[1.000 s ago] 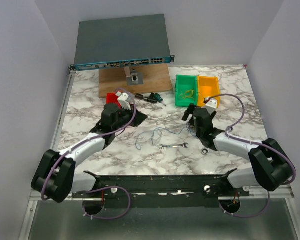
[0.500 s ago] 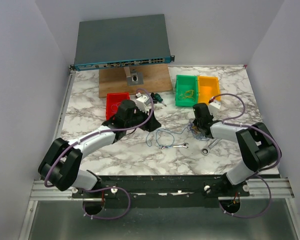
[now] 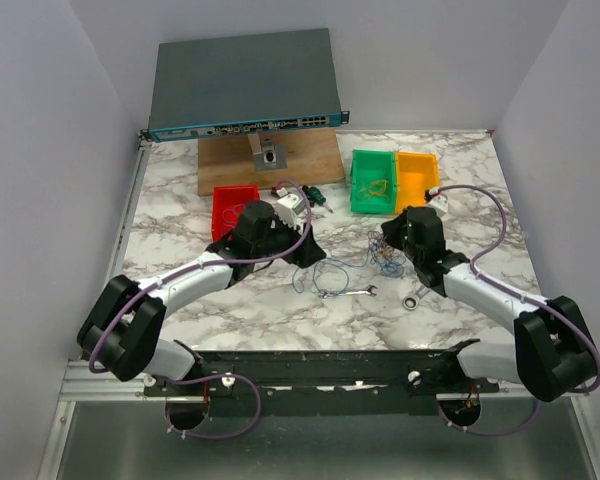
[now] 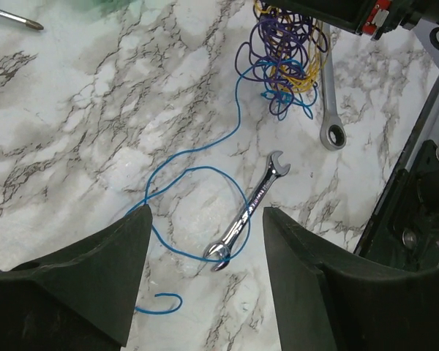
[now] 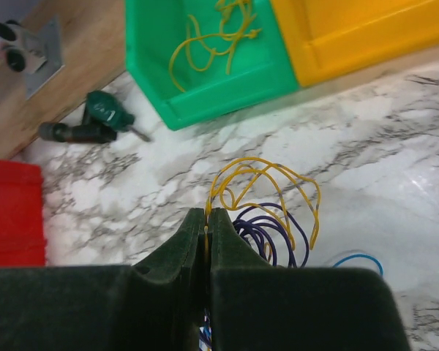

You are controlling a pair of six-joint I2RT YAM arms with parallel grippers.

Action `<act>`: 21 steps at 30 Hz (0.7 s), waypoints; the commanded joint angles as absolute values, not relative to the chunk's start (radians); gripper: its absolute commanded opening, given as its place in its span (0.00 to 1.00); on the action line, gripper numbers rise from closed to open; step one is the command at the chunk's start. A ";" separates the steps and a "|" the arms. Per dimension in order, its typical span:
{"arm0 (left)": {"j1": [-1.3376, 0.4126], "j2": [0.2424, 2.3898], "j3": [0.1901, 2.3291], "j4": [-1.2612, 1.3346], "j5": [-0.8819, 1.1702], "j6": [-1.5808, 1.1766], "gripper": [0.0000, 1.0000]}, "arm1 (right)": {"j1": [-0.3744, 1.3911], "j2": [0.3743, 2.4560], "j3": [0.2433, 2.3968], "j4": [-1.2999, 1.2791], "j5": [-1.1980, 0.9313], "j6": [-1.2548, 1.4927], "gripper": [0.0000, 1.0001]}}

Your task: Untangle the cables

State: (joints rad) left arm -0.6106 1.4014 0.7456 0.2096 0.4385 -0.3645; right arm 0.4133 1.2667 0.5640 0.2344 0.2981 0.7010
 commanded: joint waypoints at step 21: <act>-0.686 1.252 0.611 0.485 0.502 -0.290 0.70 | 0.415 1.116 0.920 -0.063 -0.184 0.855 0.01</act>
